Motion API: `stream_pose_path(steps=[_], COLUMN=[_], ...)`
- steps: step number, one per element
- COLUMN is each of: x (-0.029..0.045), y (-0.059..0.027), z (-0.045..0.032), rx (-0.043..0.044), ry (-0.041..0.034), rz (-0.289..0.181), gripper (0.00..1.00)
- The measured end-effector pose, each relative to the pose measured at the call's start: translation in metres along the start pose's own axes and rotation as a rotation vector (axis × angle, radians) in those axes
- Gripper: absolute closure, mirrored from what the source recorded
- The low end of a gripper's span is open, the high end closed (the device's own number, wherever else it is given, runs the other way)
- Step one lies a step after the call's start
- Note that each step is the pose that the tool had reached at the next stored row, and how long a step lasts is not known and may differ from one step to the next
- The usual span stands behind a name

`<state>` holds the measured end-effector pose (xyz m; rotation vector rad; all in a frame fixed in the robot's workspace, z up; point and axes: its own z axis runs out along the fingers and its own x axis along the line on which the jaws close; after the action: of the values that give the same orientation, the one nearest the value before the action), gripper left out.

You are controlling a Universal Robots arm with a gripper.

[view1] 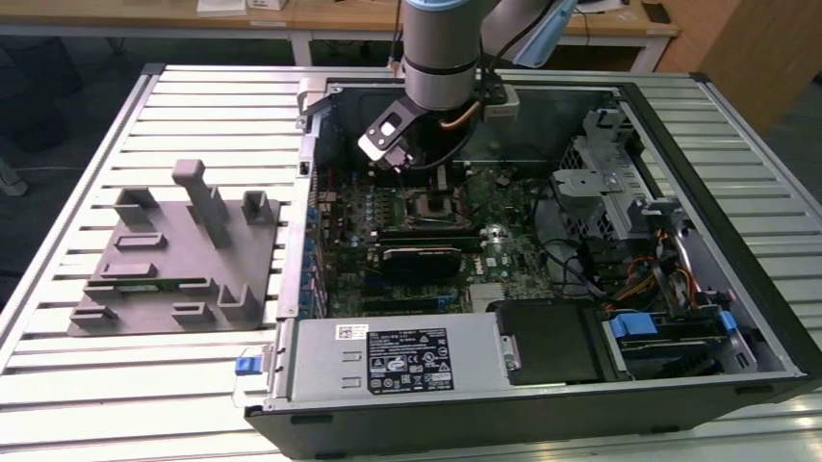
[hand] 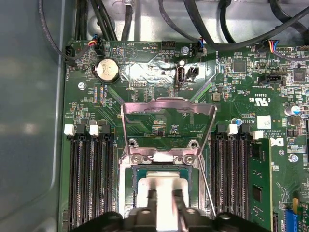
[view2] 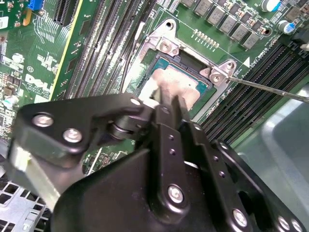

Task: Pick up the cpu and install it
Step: 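Place the cpu into insertion slot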

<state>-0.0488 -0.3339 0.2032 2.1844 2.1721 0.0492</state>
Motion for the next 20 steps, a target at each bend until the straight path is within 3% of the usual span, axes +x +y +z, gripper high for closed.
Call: stream_pose_path(steps=[4, 20], x=[0.0000, 0.0000], y=[0.0000, -0.0004], z=[-0.0003, 0.0013], rx=[0.0000, 0.0001], ry=[0.0000, 0.0000], rz=[0.000, -0.002], gripper=[0.89, 0.89])
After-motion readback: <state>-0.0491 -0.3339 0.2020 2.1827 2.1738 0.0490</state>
